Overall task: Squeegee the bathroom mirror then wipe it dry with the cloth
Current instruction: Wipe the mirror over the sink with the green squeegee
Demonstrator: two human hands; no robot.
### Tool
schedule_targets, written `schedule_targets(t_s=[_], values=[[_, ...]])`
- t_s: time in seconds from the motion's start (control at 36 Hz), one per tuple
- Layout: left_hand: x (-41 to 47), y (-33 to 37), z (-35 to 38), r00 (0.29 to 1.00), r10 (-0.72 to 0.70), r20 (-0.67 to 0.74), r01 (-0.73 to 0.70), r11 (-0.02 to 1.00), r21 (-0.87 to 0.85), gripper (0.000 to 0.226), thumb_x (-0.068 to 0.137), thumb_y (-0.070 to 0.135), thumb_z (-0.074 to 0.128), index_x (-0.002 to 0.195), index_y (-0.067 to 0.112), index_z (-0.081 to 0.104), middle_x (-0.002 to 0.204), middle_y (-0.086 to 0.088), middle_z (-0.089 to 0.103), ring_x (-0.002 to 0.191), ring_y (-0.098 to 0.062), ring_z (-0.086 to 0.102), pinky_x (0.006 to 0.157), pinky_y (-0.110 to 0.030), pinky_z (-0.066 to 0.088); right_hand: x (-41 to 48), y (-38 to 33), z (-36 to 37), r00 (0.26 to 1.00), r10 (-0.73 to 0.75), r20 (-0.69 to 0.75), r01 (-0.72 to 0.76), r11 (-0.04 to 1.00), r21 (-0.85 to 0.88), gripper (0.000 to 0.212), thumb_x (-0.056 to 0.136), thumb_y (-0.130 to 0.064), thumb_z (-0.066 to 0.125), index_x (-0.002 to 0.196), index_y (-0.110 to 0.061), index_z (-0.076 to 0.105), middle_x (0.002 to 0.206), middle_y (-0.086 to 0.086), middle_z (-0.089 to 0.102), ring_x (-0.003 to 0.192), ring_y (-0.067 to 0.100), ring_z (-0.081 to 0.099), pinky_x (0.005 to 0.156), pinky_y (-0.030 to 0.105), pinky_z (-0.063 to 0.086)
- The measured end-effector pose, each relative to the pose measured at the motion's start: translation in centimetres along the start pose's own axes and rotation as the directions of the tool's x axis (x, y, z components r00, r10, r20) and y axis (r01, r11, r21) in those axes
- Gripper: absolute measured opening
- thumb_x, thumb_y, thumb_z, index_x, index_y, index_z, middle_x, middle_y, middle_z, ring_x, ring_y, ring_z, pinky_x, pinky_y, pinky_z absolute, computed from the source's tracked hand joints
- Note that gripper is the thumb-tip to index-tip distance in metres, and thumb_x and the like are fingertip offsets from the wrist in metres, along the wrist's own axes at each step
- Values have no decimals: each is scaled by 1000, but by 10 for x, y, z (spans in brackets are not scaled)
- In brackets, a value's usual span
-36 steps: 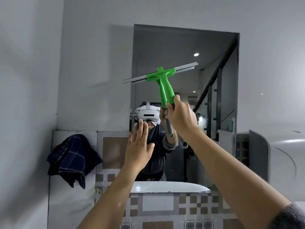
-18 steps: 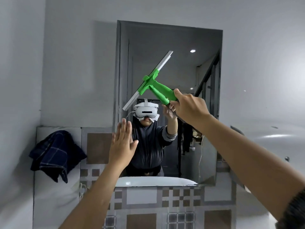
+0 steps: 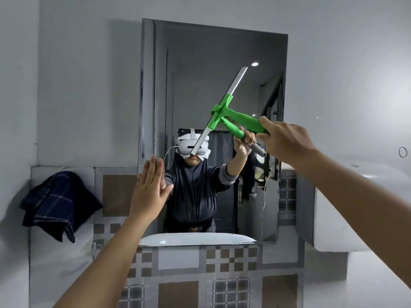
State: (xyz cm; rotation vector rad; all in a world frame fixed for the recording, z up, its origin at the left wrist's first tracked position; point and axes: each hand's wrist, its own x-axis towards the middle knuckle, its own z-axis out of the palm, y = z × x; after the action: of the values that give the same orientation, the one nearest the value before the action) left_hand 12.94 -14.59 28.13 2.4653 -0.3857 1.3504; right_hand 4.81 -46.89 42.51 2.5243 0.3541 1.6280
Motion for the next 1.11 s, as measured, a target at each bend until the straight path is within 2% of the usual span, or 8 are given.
schedule_targets(t_s=[0.22,0.36,0.56,0.67,0.89,1.11], values=[[5,-7,0,1000,-19,8,19,1000,19,83,91,42,44,143,26,-18,154,3,-20,141,-15,-18,117,-43,5,-21,9,11,994,111,18,-111,994,16,44,96,-34,40,135,-14,35,101,13,67,81,32,63,62,30,37],[8,-7,1,999,-34,3,34,997,64,79,89,53,32,143,22,-17,154,2,-20,141,-16,-17,117,-42,5,-31,-1,18,983,184,24,-185,980,66,37,96,-29,42,128,-11,39,95,16,67,81,34,62,61,31,36],[7,-2,-4,999,-33,-10,33,998,54,80,91,44,44,146,18,-9,154,3,-17,141,-16,-15,116,-38,4,-52,-11,35,953,297,62,-303,943,139,37,95,-29,42,126,-9,37,89,19,65,75,38,61,58,37,41],[6,1,-6,999,-32,-16,33,998,49,81,91,43,46,145,18,-9,154,4,-17,141,-15,-14,114,-32,1,-63,-14,42,939,339,60,-344,923,170,33,94,-28,43,121,-9,40,84,19,66,72,39,61,54,34,38],[7,0,-6,1000,-27,-12,28,997,67,80,92,39,47,144,17,-10,153,2,-16,139,-14,-15,114,-30,-3,-85,-26,46,893,436,111,-450,866,215,24,94,-24,44,114,-10,43,89,17,65,76,37,58,54,33,36],[6,2,-7,1000,-29,4,29,999,36,79,93,38,46,142,20,-14,151,4,-21,139,-14,-18,115,-34,0,-98,-62,53,821,548,156,-566,751,340,42,98,-28,40,135,-10,35,95,17,62,78,32,57,60,34,43]])
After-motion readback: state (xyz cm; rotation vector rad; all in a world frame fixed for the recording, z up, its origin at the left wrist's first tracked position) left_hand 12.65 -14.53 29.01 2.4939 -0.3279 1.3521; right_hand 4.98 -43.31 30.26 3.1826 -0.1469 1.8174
